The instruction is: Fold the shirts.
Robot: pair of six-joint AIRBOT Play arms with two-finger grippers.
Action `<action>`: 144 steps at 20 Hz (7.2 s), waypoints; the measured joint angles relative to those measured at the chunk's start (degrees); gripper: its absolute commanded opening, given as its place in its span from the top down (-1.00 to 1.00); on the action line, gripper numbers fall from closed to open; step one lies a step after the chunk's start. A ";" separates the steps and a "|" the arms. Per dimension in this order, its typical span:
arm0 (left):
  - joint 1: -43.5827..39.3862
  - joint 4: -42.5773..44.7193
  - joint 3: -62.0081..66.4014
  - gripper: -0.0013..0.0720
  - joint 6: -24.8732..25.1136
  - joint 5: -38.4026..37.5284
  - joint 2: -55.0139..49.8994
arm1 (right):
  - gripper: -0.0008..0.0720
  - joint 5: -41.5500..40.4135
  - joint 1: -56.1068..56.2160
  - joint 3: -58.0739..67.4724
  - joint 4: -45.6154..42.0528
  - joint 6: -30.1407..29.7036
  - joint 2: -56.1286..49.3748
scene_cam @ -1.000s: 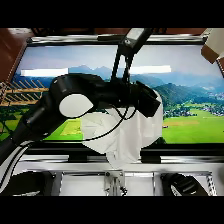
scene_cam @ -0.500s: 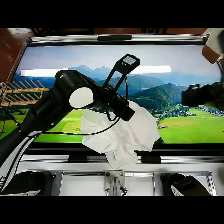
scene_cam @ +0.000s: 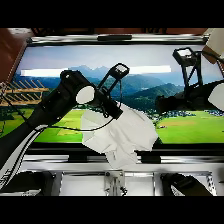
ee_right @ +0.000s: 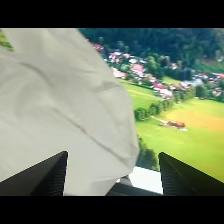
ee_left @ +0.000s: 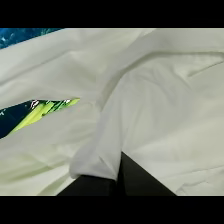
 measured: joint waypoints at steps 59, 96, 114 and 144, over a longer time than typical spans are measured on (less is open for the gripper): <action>38.47 -40.54 -12.85 0.85 12.66 14.29 7.23 | 0.84 -45.90 0.07 16.17 -5.55 -7.54 -16.83; 14.34 -20.13 -32.94 -0.88 9.22 21.42 23.63 | 0.84 -4.04 -9.79 -34.27 -18.53 4.15 10.73; 11.17 -42.71 -12.41 -0.91 7.56 24.17 -15.67 | 0.84 -11.08 -11.98 -40.81 -6.51 -3.13 22.51; 16.20 -55.32 -12.20 0.86 13.55 17.92 -16.74 | 0.84 -30.77 -11.98 -40.83 -6.49 -2.34 22.45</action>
